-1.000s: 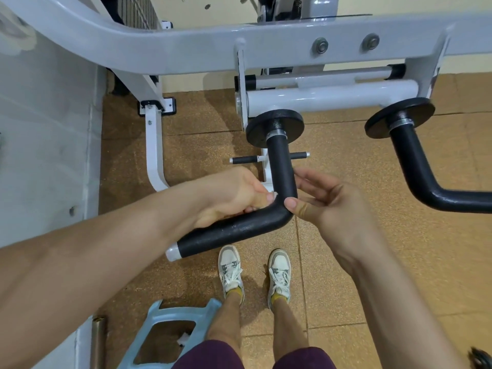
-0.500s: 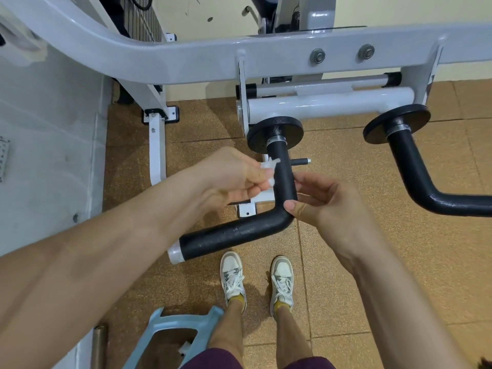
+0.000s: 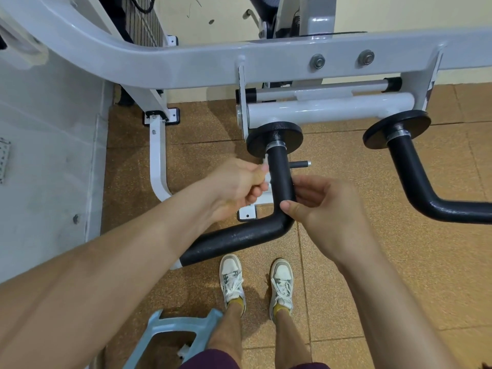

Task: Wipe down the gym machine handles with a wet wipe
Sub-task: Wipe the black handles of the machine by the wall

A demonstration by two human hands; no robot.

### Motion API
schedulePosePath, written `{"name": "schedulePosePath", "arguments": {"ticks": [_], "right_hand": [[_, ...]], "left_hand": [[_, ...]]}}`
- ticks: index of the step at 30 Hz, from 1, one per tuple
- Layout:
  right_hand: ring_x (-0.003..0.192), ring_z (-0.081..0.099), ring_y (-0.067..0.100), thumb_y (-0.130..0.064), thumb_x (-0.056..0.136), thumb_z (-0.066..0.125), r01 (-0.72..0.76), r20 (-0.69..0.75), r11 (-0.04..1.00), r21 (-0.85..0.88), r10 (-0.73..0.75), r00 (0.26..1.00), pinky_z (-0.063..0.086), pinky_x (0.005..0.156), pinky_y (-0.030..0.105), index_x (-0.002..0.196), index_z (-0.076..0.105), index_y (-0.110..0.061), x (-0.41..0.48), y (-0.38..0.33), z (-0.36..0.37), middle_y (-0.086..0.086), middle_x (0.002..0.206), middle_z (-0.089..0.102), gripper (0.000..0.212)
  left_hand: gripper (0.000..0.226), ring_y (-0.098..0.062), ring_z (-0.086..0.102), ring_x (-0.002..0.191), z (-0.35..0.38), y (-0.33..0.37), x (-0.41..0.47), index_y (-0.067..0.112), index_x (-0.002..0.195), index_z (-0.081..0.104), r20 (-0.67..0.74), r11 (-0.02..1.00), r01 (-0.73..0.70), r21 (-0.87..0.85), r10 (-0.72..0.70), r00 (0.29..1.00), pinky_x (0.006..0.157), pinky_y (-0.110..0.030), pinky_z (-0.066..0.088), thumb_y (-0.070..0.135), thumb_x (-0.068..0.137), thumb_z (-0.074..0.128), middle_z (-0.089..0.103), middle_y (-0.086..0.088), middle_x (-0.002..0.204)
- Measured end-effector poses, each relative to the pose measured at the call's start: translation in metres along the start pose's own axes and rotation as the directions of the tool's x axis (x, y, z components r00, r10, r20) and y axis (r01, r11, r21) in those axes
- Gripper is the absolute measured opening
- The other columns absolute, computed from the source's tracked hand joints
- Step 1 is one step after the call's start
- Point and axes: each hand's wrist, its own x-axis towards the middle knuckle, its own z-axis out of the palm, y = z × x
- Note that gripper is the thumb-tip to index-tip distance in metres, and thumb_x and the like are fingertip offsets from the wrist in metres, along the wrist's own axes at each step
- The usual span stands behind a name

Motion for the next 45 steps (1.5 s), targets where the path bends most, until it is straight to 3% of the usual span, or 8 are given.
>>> {"name": "schedulePosePath", "arguments": {"ticks": [8,13,21,24,31,35,41,45], "right_hand": [[0.097,0.067,0.003,-0.008,0.077,0.076,0.011,0.012,1.0,0.019,-0.011,1.0,0.053,0.094,0.032,0.12,0.065,-0.016,0.002,0.002,0.001,-0.006,0.106,0.072,0.045],[0.095,0.067,0.001,-0.011,0.077,0.077,0.013,-0.007,1.0,0.016,-0.013,1.0,0.053,0.093,0.031,0.12,0.066,-0.017,0.001,0.004,0.001,-0.007,0.105,0.072,0.045],[0.097,0.067,0.004,-0.012,0.076,0.078,0.027,0.007,0.998,0.06,-0.028,1.0,0.054,0.092,0.031,0.12,0.065,-0.017,0.001,0.008,0.0,-0.006,0.106,0.072,0.045],[0.097,0.065,0.002,-0.014,0.077,0.078,0.026,-0.007,0.997,0.076,-0.026,1.0,0.053,0.092,0.027,0.12,0.064,-0.017,-0.001,0.009,0.0,-0.008,0.108,0.07,0.045],[0.096,0.064,0.001,-0.018,0.079,0.076,0.02,-0.012,0.995,0.095,-0.019,1.0,0.054,0.092,0.031,0.119,0.064,-0.021,-0.006,0.009,-0.001,-0.011,0.107,0.069,0.042],[0.097,0.064,0.0,-0.02,0.079,0.077,0.014,-0.005,0.996,0.087,-0.013,1.0,0.053,0.093,0.033,0.119,0.064,-0.024,-0.004,0.011,-0.002,-0.014,0.106,0.069,0.042],[0.091,0.065,-0.003,-0.019,0.077,0.078,0.003,-0.005,0.994,0.11,-0.002,1.0,0.053,0.089,0.027,0.113,0.065,-0.025,-0.001,0.012,-0.003,-0.014,0.1,0.07,0.039],[0.092,0.066,0.0,-0.017,0.077,0.078,-0.012,0.01,0.989,0.149,0.011,1.0,0.054,0.09,0.031,0.111,0.065,-0.024,-0.002,0.012,-0.003,-0.012,0.1,0.07,0.038]], "left_hand": [[0.018,-0.009,0.052,0.054,0.003,0.012,0.009,0.002,0.079,0.067,-0.207,0.98,-0.123,-0.157,0.089,0.974,0.058,-0.022,0.048,0.018,0.085,0.071,0.061,-0.007,0.063],[0.019,-0.011,0.065,0.056,0.009,0.011,0.008,0.005,0.078,0.067,-0.348,0.972,-0.175,-0.157,0.111,0.931,0.06,-0.021,0.055,0.02,0.078,0.079,0.068,-0.006,0.059],[0.003,-0.014,0.068,0.068,0.016,0.02,0.003,0.0,0.088,0.061,-0.343,0.91,-0.037,-0.413,-0.117,0.932,0.063,-0.023,0.059,0.0,0.087,0.064,0.068,-0.007,0.08],[0.014,-0.017,0.071,0.074,0.016,0.019,0.004,-0.002,0.099,0.062,-0.348,0.871,-0.019,-0.491,-0.176,0.921,0.064,-0.025,0.06,-0.003,0.085,0.064,0.07,-0.009,0.083],[0.011,-0.02,0.072,0.077,0.013,0.016,-0.006,-0.001,0.092,0.066,-0.409,0.844,-0.087,-0.529,-0.164,0.898,0.075,-0.029,0.06,-0.004,0.082,0.067,0.071,-0.015,0.085],[0.014,-0.017,0.071,0.076,0.016,0.012,-0.005,0.006,0.086,0.064,-0.473,0.891,-0.163,-0.424,-0.065,0.878,0.072,-0.026,0.06,-0.003,0.078,0.072,0.07,-0.011,0.087],[0.016,-0.014,0.068,0.056,0.031,0.012,0.015,0.001,0.09,0.061,-0.448,0.876,-0.08,-0.476,-0.163,0.879,0.052,-0.026,0.058,-0.014,0.083,0.059,0.069,-0.013,0.083],[0.021,-0.017,0.067,0.062,0.032,0.016,0.017,0.005,0.085,0.057,-0.401,0.905,-0.008,-0.425,-0.18,0.898,0.049,-0.026,0.056,-0.016,0.086,0.052,0.068,-0.011,0.08]]}}
